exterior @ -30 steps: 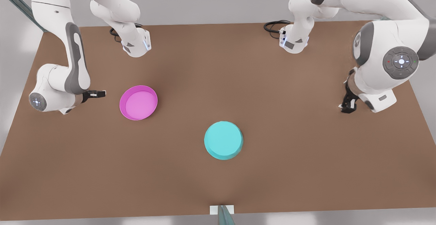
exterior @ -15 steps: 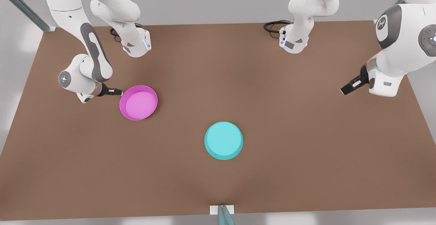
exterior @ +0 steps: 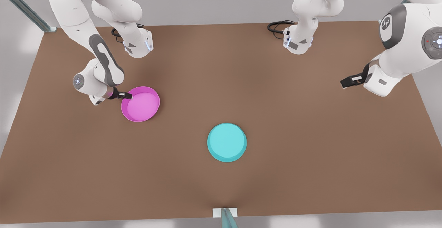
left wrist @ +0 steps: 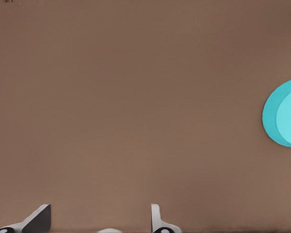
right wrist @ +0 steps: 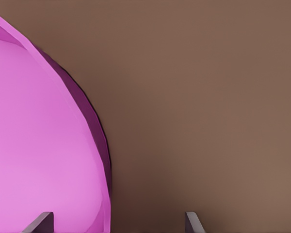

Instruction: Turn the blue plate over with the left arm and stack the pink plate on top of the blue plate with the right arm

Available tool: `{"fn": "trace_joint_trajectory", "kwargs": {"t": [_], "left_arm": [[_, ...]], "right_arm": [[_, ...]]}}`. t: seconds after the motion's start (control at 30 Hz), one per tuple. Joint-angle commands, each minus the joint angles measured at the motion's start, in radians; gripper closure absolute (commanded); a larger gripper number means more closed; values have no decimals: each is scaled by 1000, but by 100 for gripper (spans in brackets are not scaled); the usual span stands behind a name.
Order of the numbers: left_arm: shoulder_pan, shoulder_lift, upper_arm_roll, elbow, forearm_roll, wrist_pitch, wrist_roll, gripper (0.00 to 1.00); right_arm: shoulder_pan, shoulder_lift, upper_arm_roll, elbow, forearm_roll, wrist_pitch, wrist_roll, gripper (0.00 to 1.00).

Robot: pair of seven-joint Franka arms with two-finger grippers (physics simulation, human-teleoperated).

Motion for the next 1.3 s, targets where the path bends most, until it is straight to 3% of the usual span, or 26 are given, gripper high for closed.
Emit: {"fn": "trace_joint_trajectory", "kwargs": {"t": [0.0,0.03,0.07,0.13,0.23,0.4,0.47,0.57,0.67,0.7,0.9,0.97,1.07,1.1,1.17,1.23,1.27], "left_arm": [[-1,0,0,0,0,-18,242,0],[1,1,0,-3,0,-19,242,0],[-1,3,0,-1,0,-27,242,0],[-1,3,0,-4,-1,-35,242,0],[-1,3,0,-4,-1,-39,240,0],[-1,3,3,-3,-29,-62,233,0],[-1,3,1,-1,-31,-59,233,0],[1,8,3,0,-40,-56,236,0],[1,9,4,0,-41,-58,237,0],[1,9,6,0,-41,-58,237,0],[1,9,6,0,-41,-58,237,0],[1,9,6,-1,-41,-59,236,0],[1,11,6,-1,-46,-58,236,0],[1,11,6,-1,-46,-58,236,0],[1,12,6,-1,-46,-58,236,0],[1,12,7,-1,-46,-58,234,0],[1,12,6,-1,-46,-58,234,0]], "right_arm": [[0,3,5,1,15,17,-55,12],[0,4,10,2,15,17,-55,36],[0,4,15,2,15,17,-55,39],[0,6,18,4,15,17,-55,60],[0,6,31,8,15,15,-55,78],[0,-22,64,53,29,-30,-52,79],[0,-43,153,145,145,-158,-49,79],[0,-25,309,246,352,-170,-48,79],[8,105,462,459,417,-164,102,79],[94,163,467,551,420,-147,207,79],[215,446,463,892,415,-81,518,79],[278,536,390,990,409,-52,523,79],[307,559,377,1010,403,-37,523,79],[371,565,314,1030,403,-40,521,79],[400,561,297,1028,360,-44,521,79],[522,552,182,1033,319,-60,552,79],[531,549,176,1033,299,-89,580,79]]}}
